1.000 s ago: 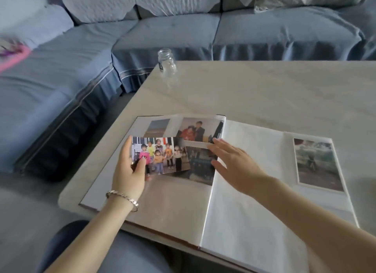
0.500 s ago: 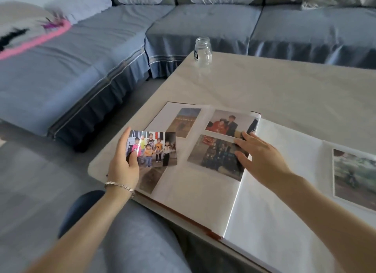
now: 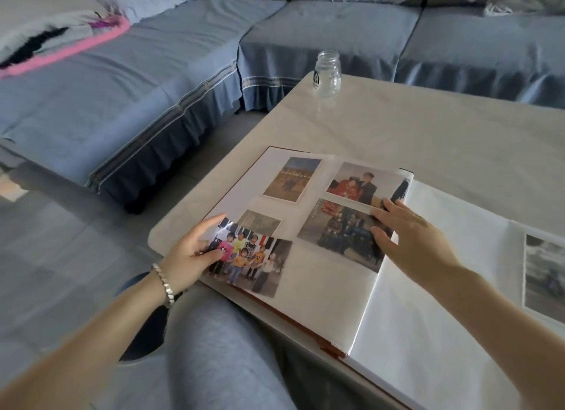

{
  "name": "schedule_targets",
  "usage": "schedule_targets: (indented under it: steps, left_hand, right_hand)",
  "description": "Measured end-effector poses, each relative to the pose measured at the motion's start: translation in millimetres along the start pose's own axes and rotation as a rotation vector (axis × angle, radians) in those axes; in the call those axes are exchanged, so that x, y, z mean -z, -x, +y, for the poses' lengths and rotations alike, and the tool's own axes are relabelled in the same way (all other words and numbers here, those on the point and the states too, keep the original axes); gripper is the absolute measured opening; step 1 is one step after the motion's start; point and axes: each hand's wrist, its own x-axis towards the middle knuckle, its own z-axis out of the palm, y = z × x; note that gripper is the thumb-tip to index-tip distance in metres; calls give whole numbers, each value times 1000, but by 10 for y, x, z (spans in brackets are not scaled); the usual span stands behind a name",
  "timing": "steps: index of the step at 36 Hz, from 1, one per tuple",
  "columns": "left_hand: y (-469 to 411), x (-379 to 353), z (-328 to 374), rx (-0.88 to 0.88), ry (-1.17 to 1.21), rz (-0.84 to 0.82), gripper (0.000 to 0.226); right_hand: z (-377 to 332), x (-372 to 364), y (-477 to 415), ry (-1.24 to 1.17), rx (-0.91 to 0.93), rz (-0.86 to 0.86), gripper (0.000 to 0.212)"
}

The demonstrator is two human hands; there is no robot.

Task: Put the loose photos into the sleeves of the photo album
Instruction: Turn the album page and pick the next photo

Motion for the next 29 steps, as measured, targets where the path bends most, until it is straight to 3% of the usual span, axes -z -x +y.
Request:
schedule_targets:
  steps: [5,11,20,25,29]
  left_hand:
    - [-3,114,17,120,6,-74,57]
    - [-37,9,111,188,186,-107,40]
    - [-82,-348,266,14,-158,-172,48]
    - [-98,-443,364,12,-378,10,37]
    - [-106,-412,412,98,-370,75,20]
  right_hand:
    - [27,-26,-12,-13,-11,-1,40]
    - [62,-53,-25,-23,-24,-12,41]
    - [63,-45,-29,-22,-36,-34,41]
    - [64,-43,-28,-26,-38,-34,41]
    - [71,-50,-25,-34,-40,-33,41]
